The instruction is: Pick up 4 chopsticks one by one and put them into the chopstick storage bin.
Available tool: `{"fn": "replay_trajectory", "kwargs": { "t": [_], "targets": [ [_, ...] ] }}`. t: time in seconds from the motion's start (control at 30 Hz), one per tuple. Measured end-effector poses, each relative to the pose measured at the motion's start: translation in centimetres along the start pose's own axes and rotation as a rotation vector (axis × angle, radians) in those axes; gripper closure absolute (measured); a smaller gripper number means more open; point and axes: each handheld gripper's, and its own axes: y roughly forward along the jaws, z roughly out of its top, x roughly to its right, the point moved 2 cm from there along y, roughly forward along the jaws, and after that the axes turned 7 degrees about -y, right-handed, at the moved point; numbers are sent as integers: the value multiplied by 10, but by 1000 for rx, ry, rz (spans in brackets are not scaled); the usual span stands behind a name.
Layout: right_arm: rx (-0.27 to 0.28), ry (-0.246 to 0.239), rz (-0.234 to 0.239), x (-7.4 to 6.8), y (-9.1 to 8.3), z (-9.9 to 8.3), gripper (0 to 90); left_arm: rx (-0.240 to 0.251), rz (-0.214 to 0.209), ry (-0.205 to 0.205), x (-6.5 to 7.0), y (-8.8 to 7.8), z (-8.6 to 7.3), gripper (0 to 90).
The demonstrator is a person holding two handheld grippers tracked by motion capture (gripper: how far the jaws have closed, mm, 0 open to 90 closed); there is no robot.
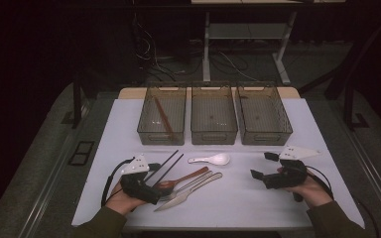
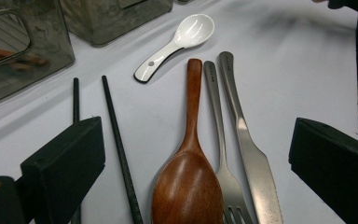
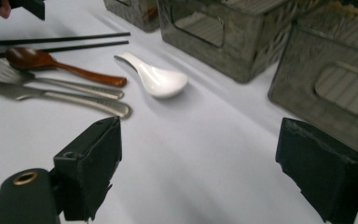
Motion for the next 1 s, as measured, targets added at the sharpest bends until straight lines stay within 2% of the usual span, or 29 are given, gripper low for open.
{"fn": "replay_trajectory", "kwargs": {
  "t": [0.13, 0.33, 0.5, 0.67, 0.83, 0.93, 1.0],
  "targets": [
    [3, 20, -6, -3, -8, -13, 139, -19, 15, 1, -1, 0, 0, 30],
    [1, 24, 0, -7, -14, -27, 139, -23, 26, -5, -3, 0, 0, 39],
    [7, 33, -3, -6, -17, -31, 139, -27, 40, -3, -3, -1, 2, 67],
    [4, 31, -4, -5, -16, -31, 140, -18, 63, -12, -10, -7, 5, 148],
    [-3, 21, -1, -7, -15, -31, 139, 1, 86, -29, -20, -16, 6, 269],
    [-7, 19, 0, -7, -15, -31, 140, -10, 112, -44, -29, -21, 3, 371],
    [-11, 19, 1, -7, -15, -31, 140, -34, 127, -60, -36, -22, 0, 434]
  ]
}}
